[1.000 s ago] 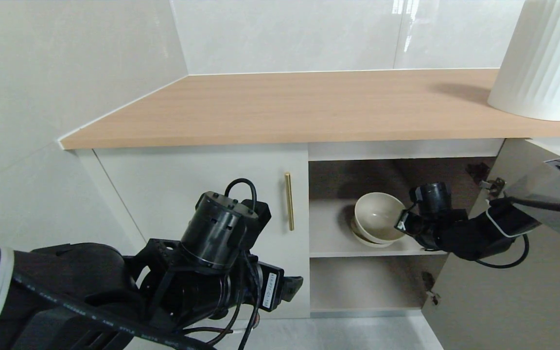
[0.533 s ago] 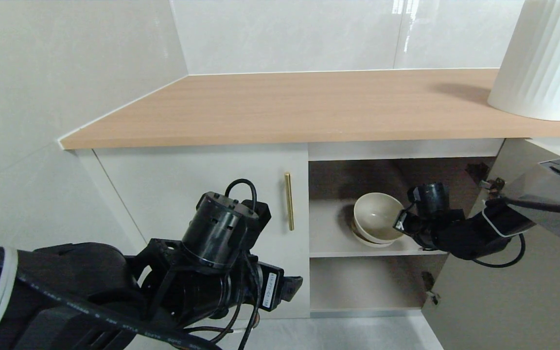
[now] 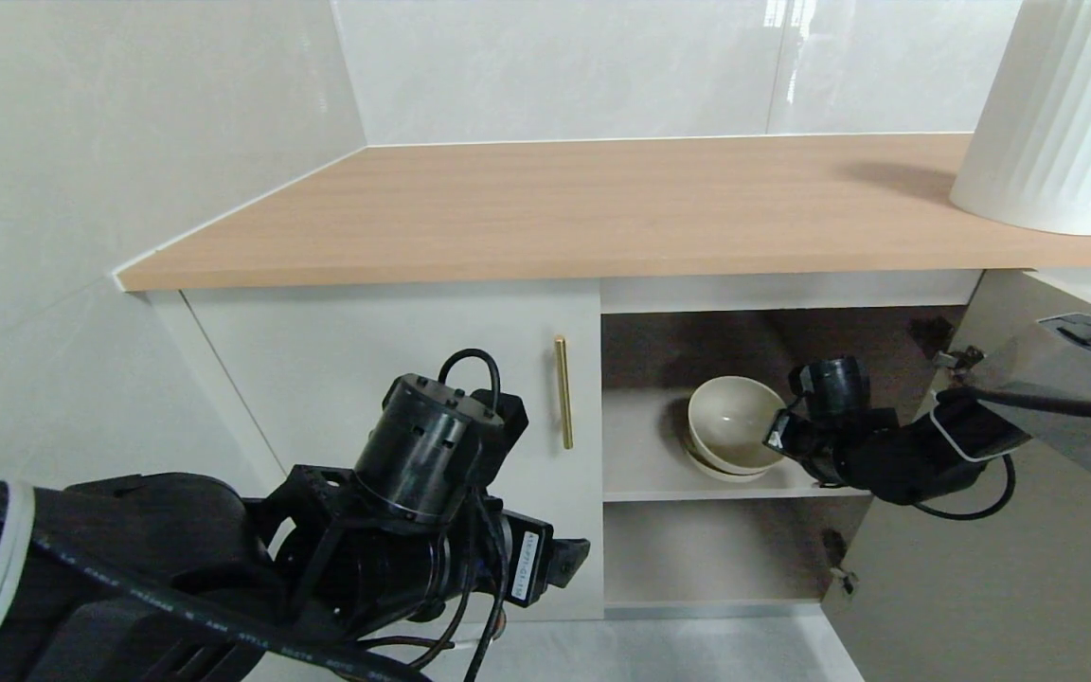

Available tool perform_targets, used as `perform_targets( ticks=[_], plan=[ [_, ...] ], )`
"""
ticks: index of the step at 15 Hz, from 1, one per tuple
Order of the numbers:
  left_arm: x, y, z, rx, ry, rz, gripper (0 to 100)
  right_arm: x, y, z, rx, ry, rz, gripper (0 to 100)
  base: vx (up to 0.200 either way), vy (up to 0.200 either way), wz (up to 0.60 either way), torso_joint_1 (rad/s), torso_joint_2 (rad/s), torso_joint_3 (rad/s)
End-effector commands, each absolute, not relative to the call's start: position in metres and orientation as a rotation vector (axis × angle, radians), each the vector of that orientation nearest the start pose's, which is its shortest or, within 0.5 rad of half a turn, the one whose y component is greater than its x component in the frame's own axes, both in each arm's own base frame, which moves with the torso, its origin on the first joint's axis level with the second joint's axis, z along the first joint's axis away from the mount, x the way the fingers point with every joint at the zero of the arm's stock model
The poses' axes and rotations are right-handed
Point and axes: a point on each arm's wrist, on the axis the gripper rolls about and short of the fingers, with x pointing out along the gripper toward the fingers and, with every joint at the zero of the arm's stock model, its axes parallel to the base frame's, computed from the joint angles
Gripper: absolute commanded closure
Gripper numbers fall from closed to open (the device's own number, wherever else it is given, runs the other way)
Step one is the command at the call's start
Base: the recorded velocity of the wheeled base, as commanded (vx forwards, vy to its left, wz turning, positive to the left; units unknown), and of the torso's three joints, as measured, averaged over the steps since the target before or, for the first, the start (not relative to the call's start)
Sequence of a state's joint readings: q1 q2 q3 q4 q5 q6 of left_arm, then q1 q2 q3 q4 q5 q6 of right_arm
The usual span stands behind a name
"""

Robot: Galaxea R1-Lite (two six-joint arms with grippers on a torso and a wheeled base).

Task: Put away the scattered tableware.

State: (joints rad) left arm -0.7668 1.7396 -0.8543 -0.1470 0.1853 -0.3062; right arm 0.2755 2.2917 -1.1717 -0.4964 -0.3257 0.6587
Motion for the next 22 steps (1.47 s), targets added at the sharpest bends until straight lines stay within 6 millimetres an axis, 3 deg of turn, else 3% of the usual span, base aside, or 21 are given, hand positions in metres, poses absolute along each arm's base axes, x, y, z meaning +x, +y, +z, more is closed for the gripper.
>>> perform_targets(
  ticks=[1,2,7,10,13,16,17,19,22],
  plan=[
    [0.215,-0.202,0.139,0.056,0.739,-0.444,0,0.410,0.109,0.041,0.453,0.553,-0.239,100,0.000,0.000,0.00,0.000,0.00,0.000],
    [0.215,-0.202,0.139,0.056,0.739,-0.444,0,0.410,0.109,0.041,0.453,0.553,-0.239,0,0.000,0.000,0.00,0.000,0.00,0.000],
    [0.215,-0.202,0.140,0.055,0.738,-0.444,0,0.406,0.110,0.046,0.455,0.557,-0.225,0,0.000,0.000,0.00,0.000,0.00,0.000],
    [0.217,-0.197,0.144,0.042,0.724,-0.429,0,0.389,0.114,0.061,0.456,0.597,-0.175,0,0.000,0.000,0.00,0.000,0.00,0.000],
    [0.220,-0.180,0.162,-0.052,0.665,-0.369,0,0.344,0.115,0.111,0.451,0.675,-0.027,0,0.000,0.000,0.00,0.000,0.00,0.000],
    [0.214,-0.143,0.191,-0.128,0.572,-0.299,0,0.280,0.108,0.174,0.316,0.704,0.055,0,0.000,0.000,0.00,0.000,0.00,0.000],
    [0.205,-0.131,0.194,-0.139,0.561,-0.284,0,0.259,0.106,0.187,0.287,0.717,0.083,0,0.000,0.000,0.00,0.000,0.00,0.000],
    [0.191,-0.119,0.178,-0.122,0.604,-0.262,0,0.227,0.101,0.192,0.220,0.788,0.108,0,0.000,0.000,0.00,0.000,0.00,0.000],
    [0.181,-0.102,0.171,-0.145,0.618,-0.206,0,0.184,0.094,0.191,0.180,0.810,0.155,0,0.000,0.000,0.00,0.000,0.00,0.000]
  ],
)
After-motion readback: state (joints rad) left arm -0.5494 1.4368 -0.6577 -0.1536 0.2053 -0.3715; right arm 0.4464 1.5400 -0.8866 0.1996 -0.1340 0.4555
